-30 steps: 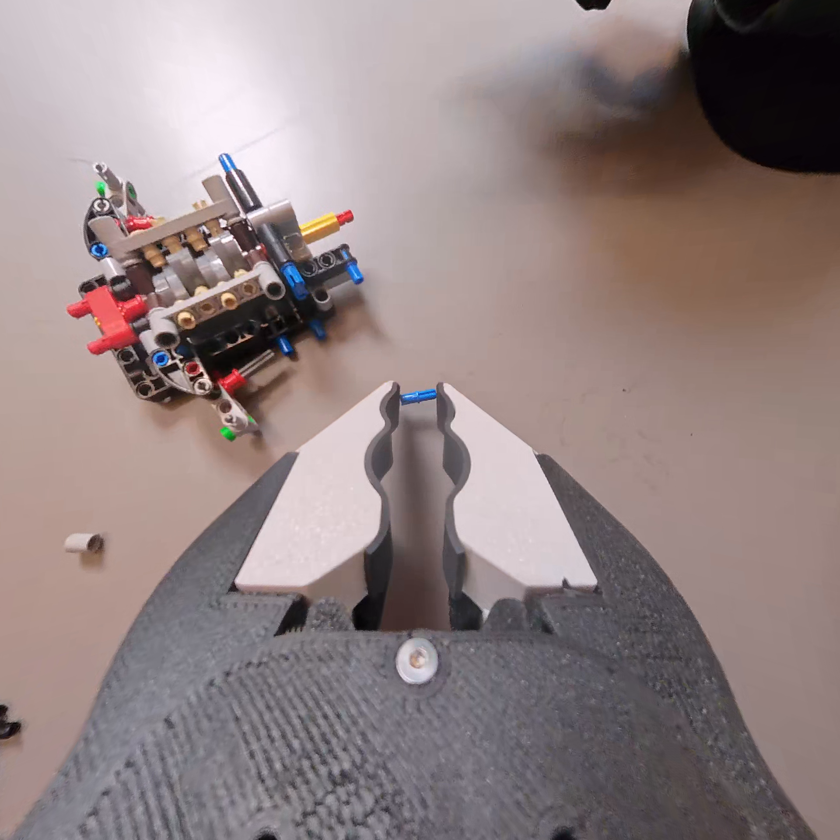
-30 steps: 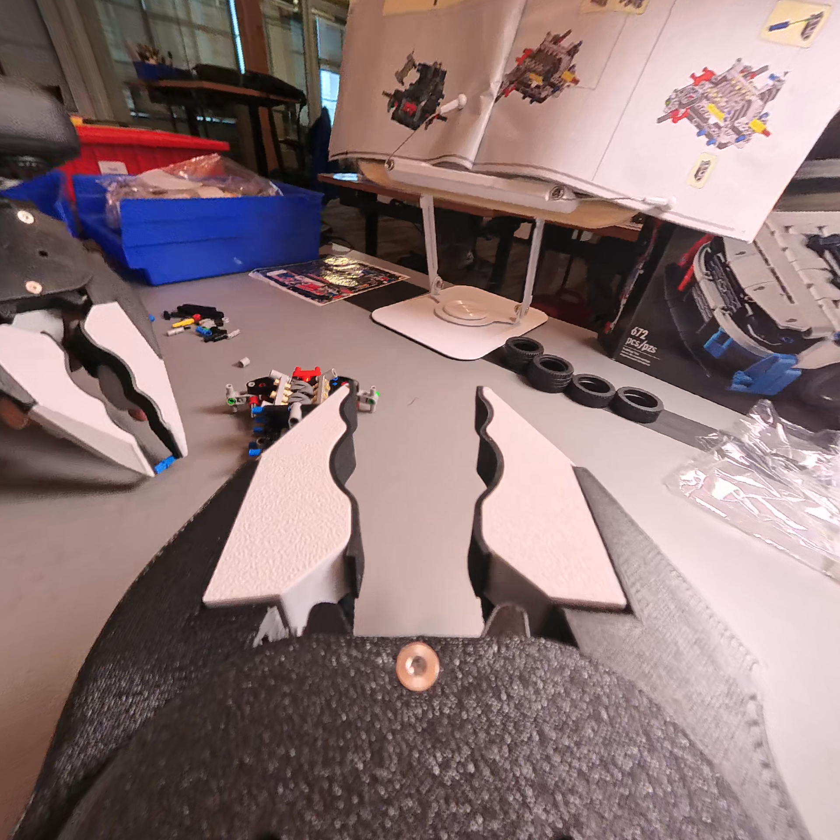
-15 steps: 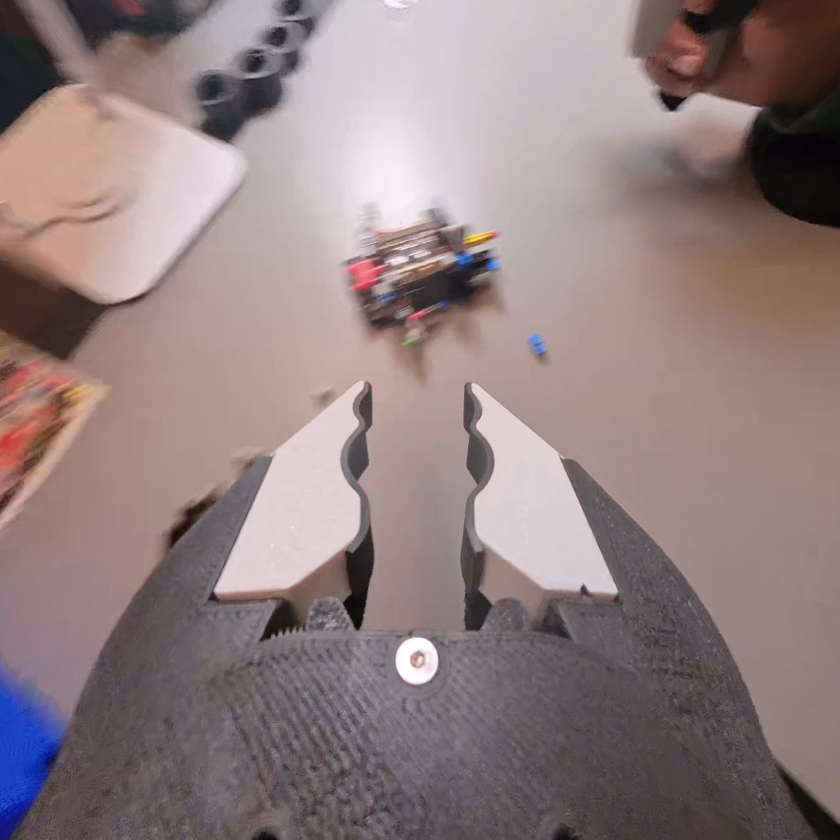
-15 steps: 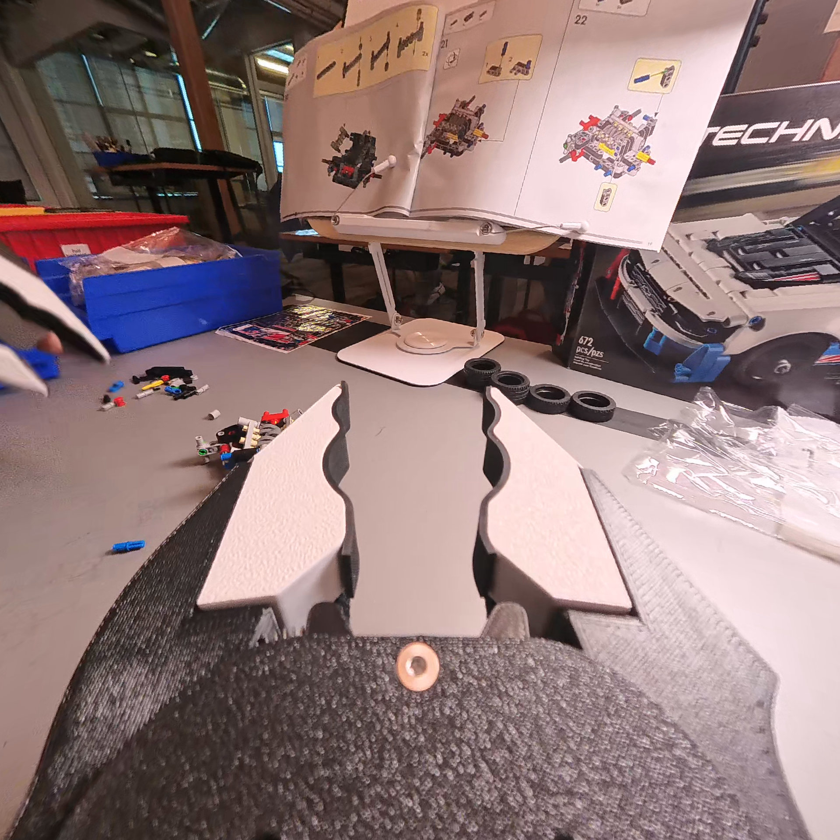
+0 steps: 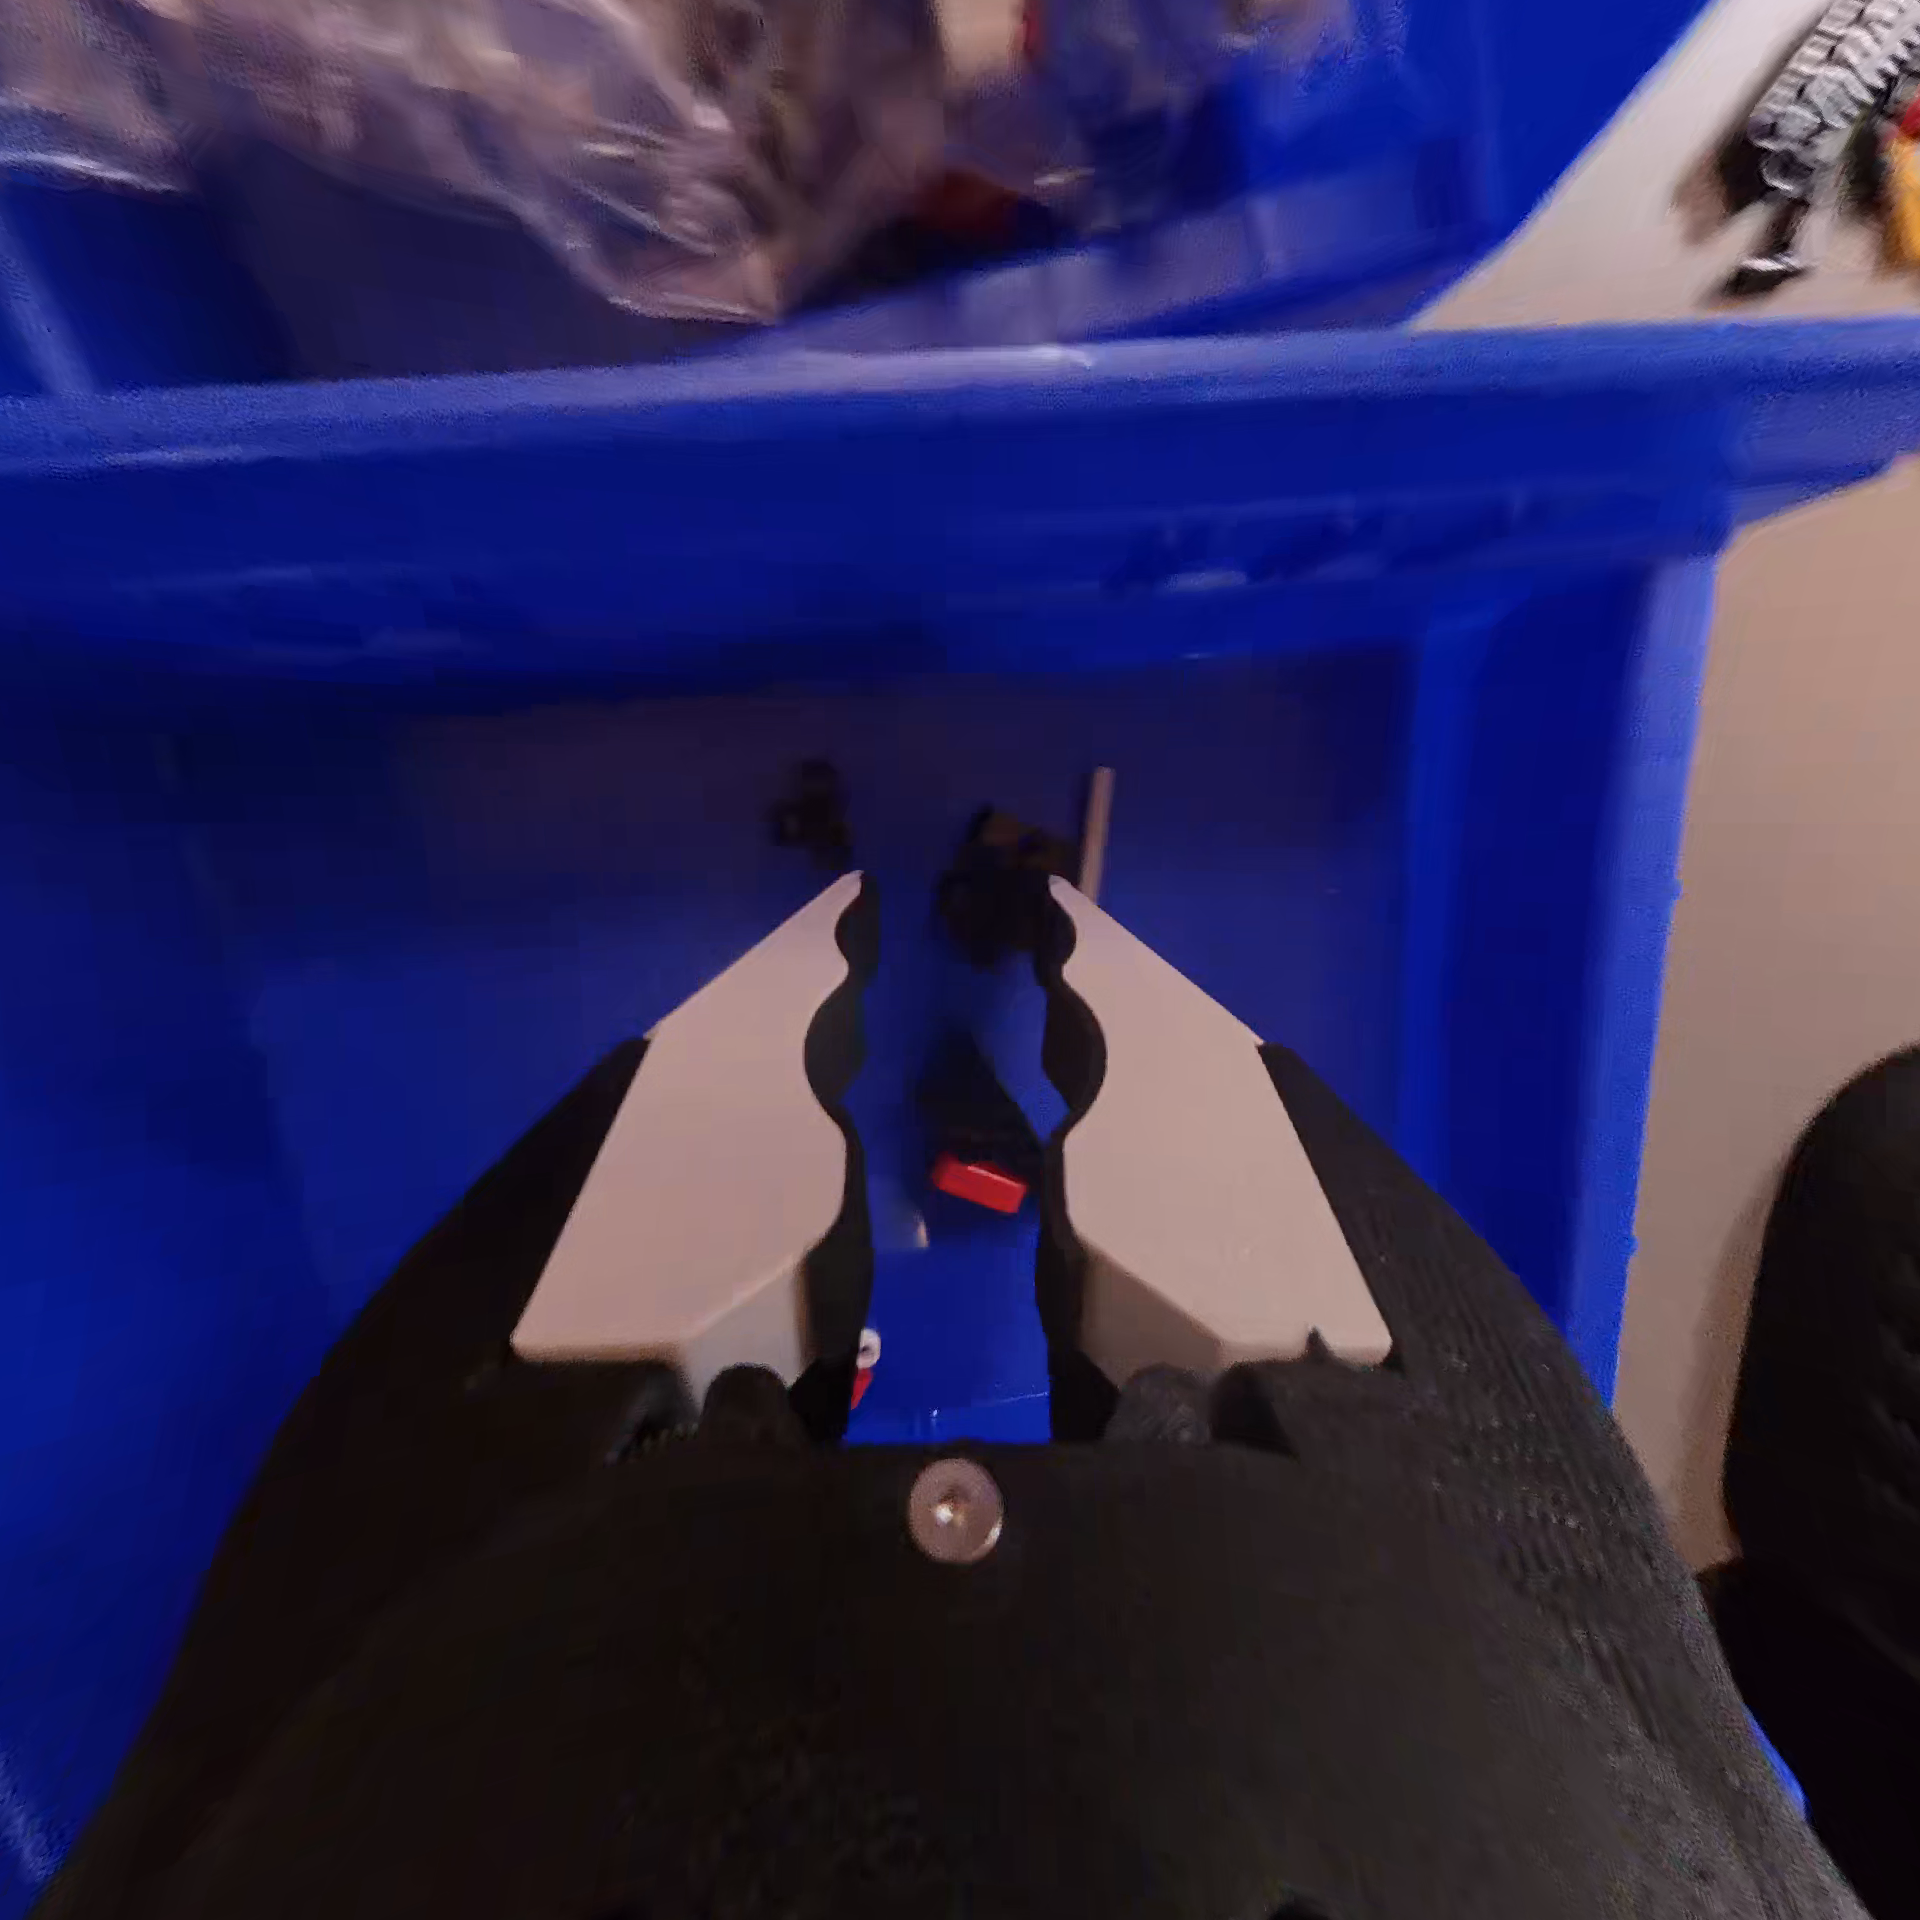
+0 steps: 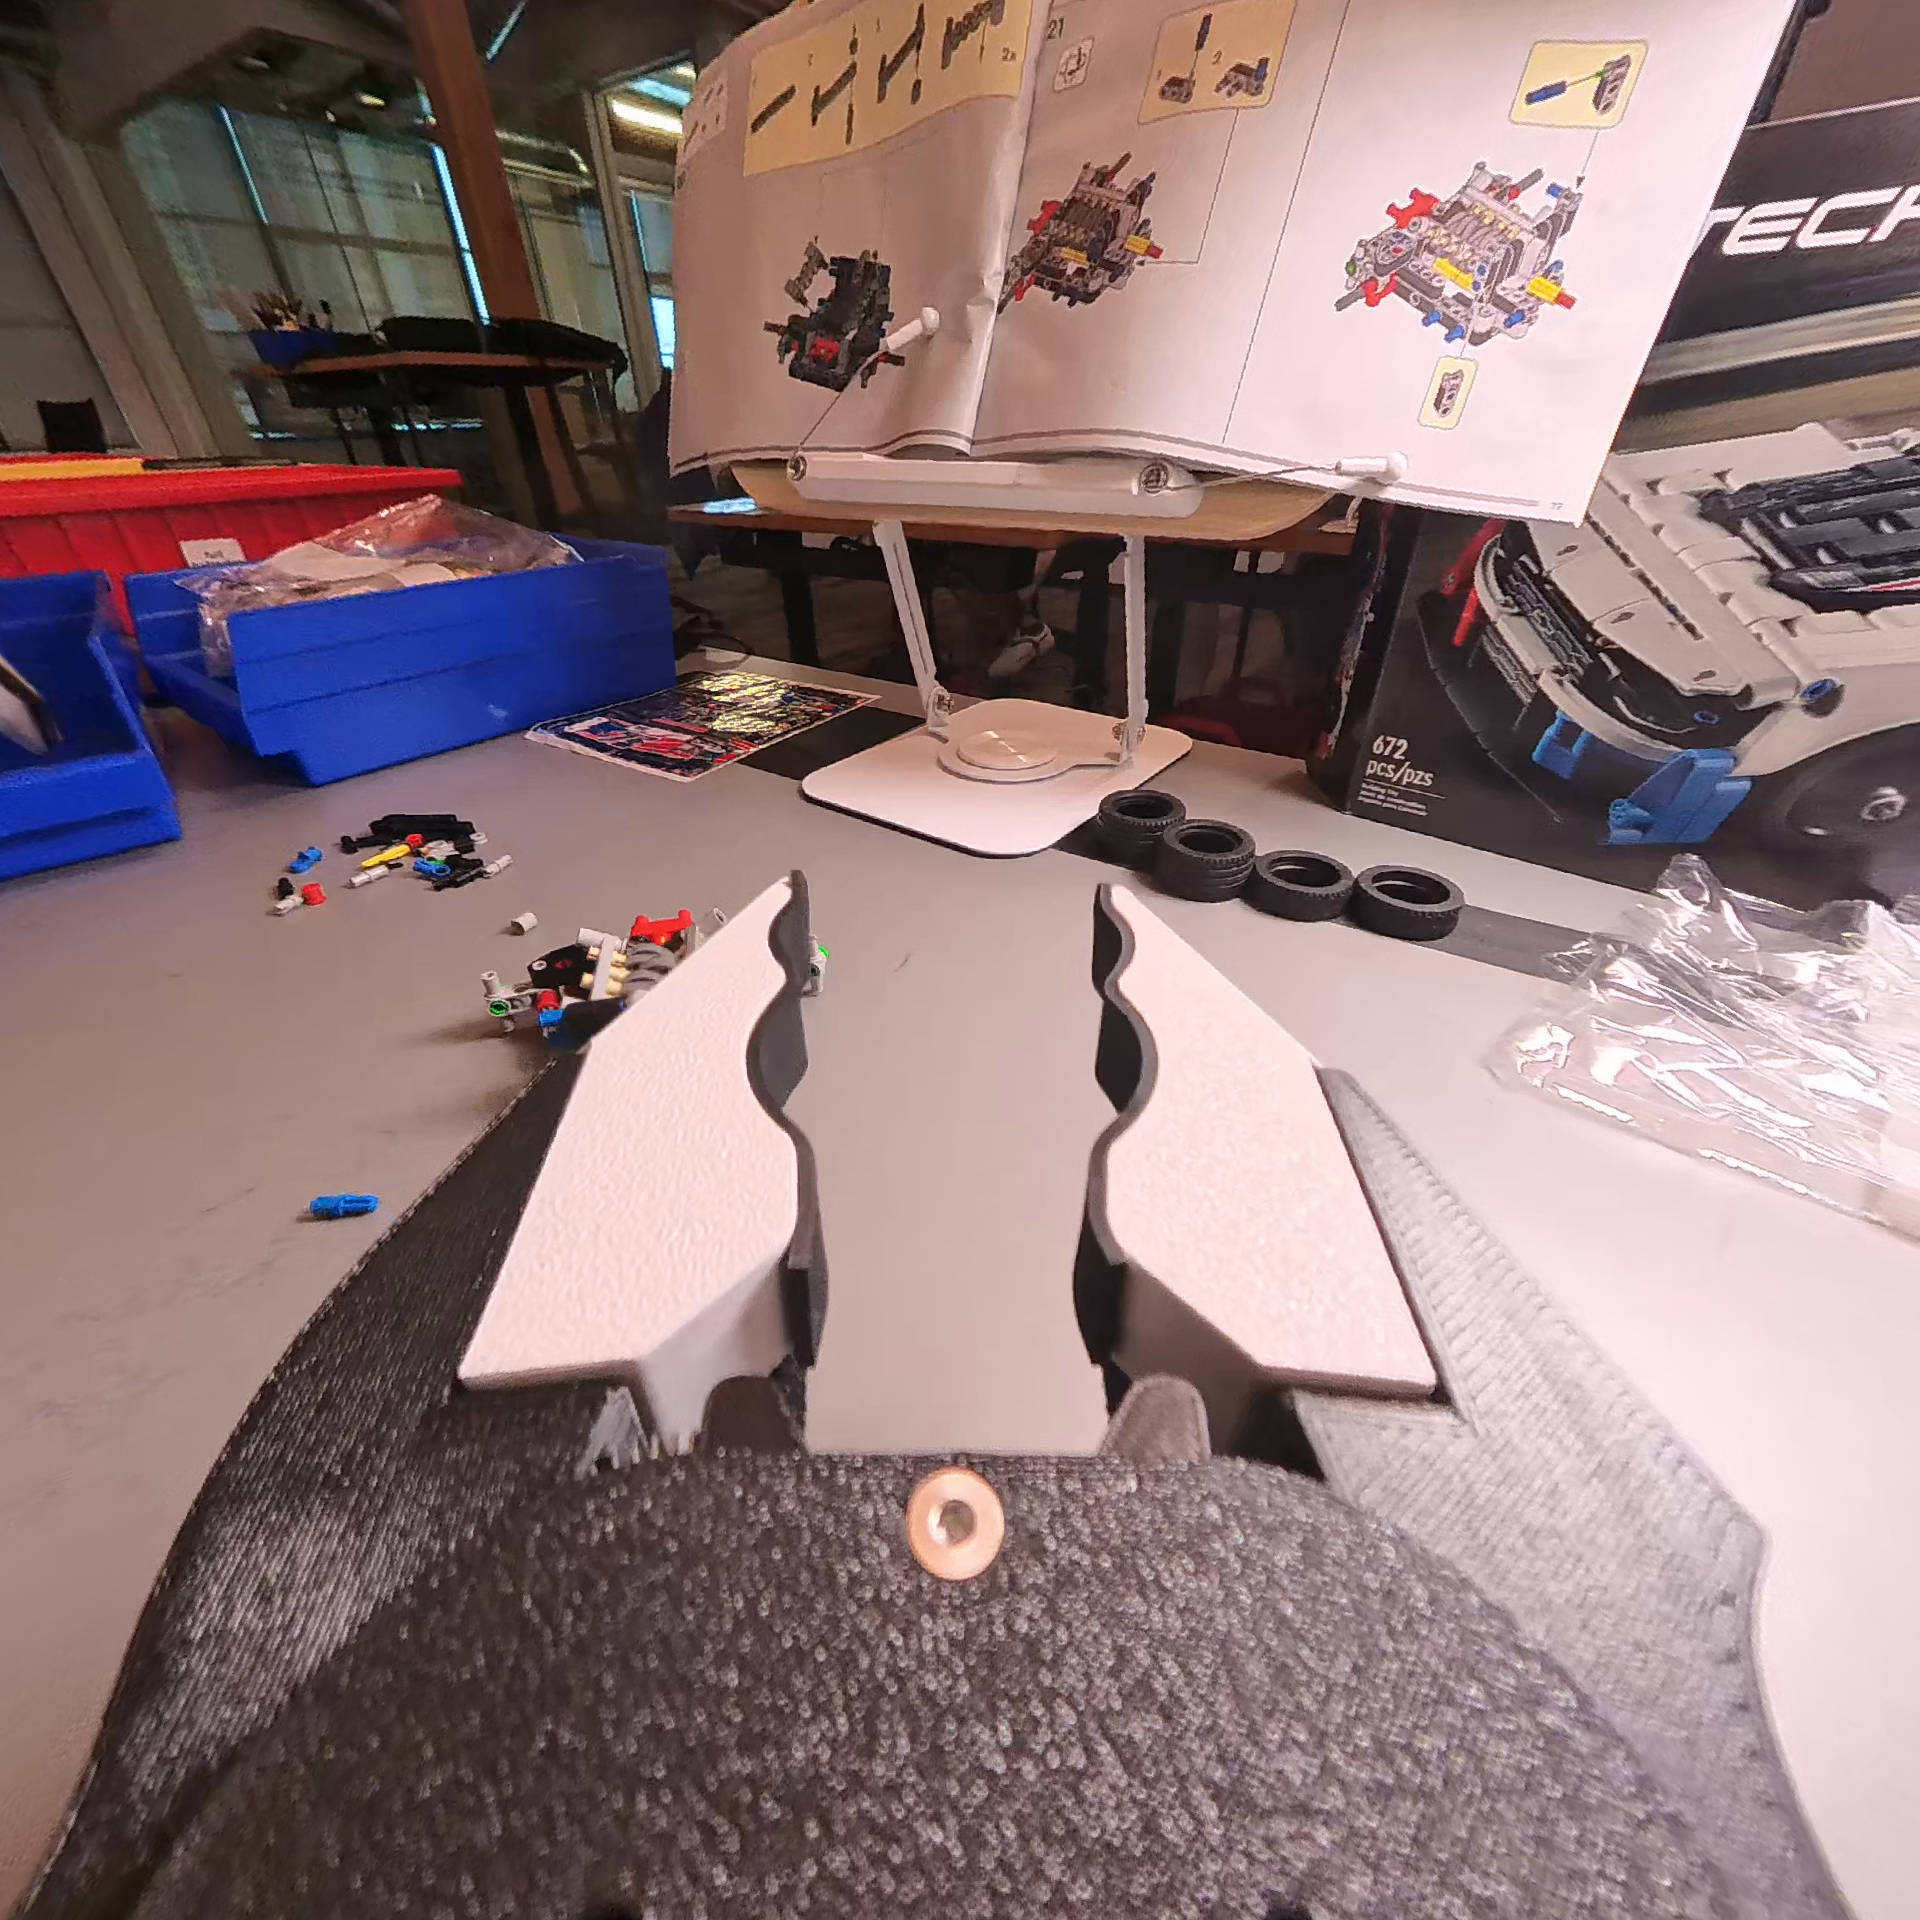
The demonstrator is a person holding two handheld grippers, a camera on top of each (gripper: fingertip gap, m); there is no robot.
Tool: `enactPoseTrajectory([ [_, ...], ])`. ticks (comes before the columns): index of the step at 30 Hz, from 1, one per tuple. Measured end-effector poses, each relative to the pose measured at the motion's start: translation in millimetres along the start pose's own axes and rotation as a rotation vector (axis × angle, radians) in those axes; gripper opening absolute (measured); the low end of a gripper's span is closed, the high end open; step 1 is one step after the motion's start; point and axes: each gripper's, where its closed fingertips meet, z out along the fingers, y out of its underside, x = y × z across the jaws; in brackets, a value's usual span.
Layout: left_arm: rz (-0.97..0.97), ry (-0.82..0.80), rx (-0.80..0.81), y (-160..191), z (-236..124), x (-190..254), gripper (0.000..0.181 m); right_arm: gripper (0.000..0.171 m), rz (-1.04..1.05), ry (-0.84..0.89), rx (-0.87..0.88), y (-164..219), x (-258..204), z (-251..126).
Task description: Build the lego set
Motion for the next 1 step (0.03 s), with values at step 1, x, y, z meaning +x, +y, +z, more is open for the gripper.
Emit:
enactPoseTrajectory([
  [1,0.028,0.038,0.001,2.0,2.8,7.5,0.031,0.053,-0.002,0.002,-0.005,1.5,0.1,0.1],
])
